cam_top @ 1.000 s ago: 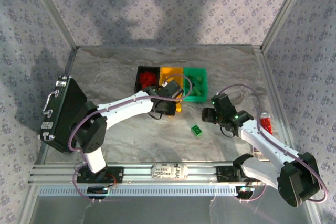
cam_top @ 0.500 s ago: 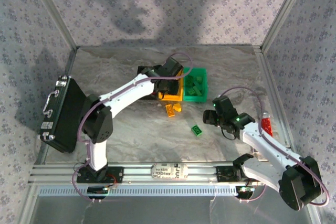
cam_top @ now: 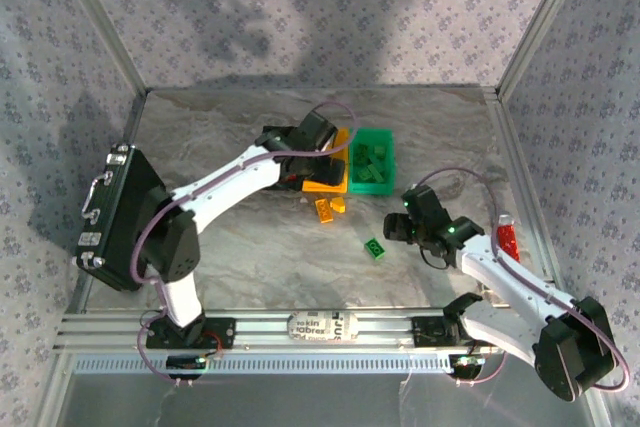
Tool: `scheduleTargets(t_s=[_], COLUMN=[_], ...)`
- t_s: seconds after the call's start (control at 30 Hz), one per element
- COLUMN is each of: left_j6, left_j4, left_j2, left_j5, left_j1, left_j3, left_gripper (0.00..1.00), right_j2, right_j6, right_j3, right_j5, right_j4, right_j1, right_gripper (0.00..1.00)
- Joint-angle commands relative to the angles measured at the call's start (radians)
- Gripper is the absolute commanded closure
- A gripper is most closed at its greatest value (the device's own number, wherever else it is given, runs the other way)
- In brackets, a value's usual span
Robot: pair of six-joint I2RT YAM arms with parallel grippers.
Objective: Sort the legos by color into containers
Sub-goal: Pick up the lego from the bottom-center of the table.
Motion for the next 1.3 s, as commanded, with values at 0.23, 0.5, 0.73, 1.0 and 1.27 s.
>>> scheduleTargets(t_s=[0.23, 0.5, 0.73, 1.0, 1.27], left_j6=[-0.087, -0.154, -0.208, -0.24, -0.255], left_j4=[0.136, 0.191, 0.221, 0.231, 0.238], left_j2=[-0.25, -0.366, -0.462, -0.55, -0.584], left_j5=[0.012, 0.017, 0.018, 0.01, 0.01], left_j1=[-0.031, -0.056, -0.067, -0.067, -0.068], left_j3=[-0.306, -0.528, -0.684, -0.777, -0.821], left_gripper=[0.16, 0.17, 0.18, 0.19, 0.2], right_j2=[0.094, 0.261, 0.363, 0.404, 0.423], right_j6=[-0.012, -0.014, 0.004, 0.018, 0.029], right_j3=[0.008, 0.059, 0.091, 0.112, 0.14], right_j5=[-0.005, -0.01, -0.011, -0.023, -0.017], right_j4=[-0.014, 0.027, 0.054, 0.069, 0.057], right_j1=[0.103, 0.2, 0.241, 0.253, 0.276], right_gripper=[0.2, 0.22, 0.24, 0.31, 0.53])
